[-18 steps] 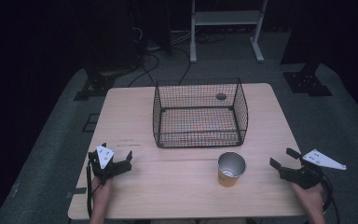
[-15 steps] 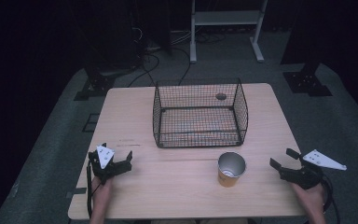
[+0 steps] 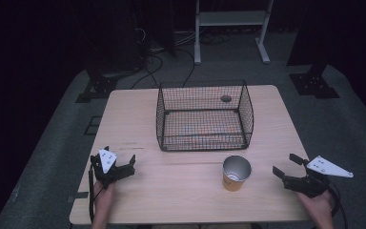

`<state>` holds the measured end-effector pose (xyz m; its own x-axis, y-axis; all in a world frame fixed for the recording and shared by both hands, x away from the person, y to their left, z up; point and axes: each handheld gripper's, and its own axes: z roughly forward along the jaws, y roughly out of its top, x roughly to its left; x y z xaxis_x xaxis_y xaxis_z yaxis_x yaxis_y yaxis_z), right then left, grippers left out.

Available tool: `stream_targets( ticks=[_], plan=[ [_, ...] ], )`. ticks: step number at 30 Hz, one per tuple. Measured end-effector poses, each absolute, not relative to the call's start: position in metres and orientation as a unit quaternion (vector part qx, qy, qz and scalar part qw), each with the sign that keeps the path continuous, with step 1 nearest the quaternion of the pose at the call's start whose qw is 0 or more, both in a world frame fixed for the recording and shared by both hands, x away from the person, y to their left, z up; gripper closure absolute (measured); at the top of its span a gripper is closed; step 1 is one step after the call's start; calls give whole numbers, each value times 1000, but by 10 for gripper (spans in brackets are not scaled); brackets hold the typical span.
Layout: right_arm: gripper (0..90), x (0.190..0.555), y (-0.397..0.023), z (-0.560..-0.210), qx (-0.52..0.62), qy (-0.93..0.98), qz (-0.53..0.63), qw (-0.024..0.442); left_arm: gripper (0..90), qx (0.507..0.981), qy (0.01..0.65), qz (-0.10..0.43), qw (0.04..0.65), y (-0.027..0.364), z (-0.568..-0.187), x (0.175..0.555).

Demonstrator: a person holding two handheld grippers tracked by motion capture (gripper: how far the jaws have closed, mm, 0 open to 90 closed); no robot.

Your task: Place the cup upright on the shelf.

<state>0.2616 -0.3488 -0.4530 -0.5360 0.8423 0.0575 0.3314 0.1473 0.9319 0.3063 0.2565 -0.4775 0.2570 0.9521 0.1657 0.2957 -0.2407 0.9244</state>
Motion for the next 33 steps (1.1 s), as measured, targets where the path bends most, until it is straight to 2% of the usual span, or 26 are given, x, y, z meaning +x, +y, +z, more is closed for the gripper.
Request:
stream_targets(
  ticks=[17,33],
  plan=[
    [136,242,-322,-442,359,745,503,251,0,678,459,401,410,256,-478,306],
    [136,233,-303,-446,336,765,498,234,0,679,459,401,410,256,-478,306]
  ],
)
